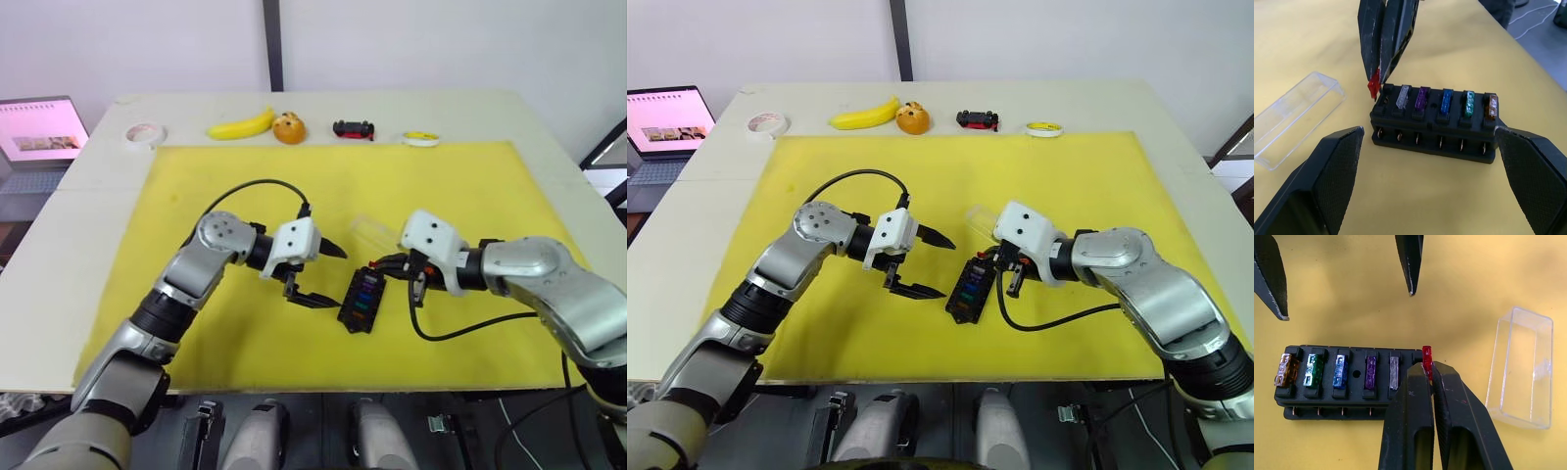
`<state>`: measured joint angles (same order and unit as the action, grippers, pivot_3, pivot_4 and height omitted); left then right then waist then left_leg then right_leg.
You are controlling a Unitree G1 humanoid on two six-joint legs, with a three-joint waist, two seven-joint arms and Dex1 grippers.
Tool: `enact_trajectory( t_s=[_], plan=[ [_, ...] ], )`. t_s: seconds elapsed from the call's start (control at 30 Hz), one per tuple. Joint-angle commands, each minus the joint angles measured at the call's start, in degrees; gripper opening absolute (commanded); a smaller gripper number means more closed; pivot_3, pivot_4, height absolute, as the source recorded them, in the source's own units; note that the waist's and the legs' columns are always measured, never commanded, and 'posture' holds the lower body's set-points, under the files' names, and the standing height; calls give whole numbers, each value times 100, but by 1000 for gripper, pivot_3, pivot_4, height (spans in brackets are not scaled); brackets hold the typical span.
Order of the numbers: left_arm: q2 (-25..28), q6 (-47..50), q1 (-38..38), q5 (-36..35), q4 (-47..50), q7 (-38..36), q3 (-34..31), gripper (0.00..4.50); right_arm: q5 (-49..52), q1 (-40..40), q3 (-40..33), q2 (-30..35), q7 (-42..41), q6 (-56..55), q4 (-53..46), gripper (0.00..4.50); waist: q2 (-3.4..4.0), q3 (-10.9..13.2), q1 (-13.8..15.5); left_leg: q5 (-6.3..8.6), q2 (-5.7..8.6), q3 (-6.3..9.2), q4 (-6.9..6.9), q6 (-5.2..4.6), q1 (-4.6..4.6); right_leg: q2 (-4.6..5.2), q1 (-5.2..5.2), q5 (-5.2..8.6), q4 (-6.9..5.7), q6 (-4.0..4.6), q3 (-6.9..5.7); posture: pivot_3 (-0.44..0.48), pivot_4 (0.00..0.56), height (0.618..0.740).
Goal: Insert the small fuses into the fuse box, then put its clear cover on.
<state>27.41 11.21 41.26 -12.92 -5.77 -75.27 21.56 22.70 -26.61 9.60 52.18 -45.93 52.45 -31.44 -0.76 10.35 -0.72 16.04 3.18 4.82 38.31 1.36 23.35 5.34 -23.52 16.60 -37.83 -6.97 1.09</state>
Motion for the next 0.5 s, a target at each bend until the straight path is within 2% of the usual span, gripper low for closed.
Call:
enact_trajectory(
  t_s=[0.03,0.5],
  plan=[
    [0,14,51,10,179,23,-99,4483,-31,-10,-39,-47,0,-81,-101,0,0,0,1,0,0,0,0,0,0,0,-1,0,-1,0,0,0,150,740],
    [7,50,18,-5,254,52,-101,4483,-186,12,62,-52,-9,-177,-7,0,0,0,1,0,0,0,1,0,0,0,-2,0,-5,0,1,0,150,740]
  ],
)
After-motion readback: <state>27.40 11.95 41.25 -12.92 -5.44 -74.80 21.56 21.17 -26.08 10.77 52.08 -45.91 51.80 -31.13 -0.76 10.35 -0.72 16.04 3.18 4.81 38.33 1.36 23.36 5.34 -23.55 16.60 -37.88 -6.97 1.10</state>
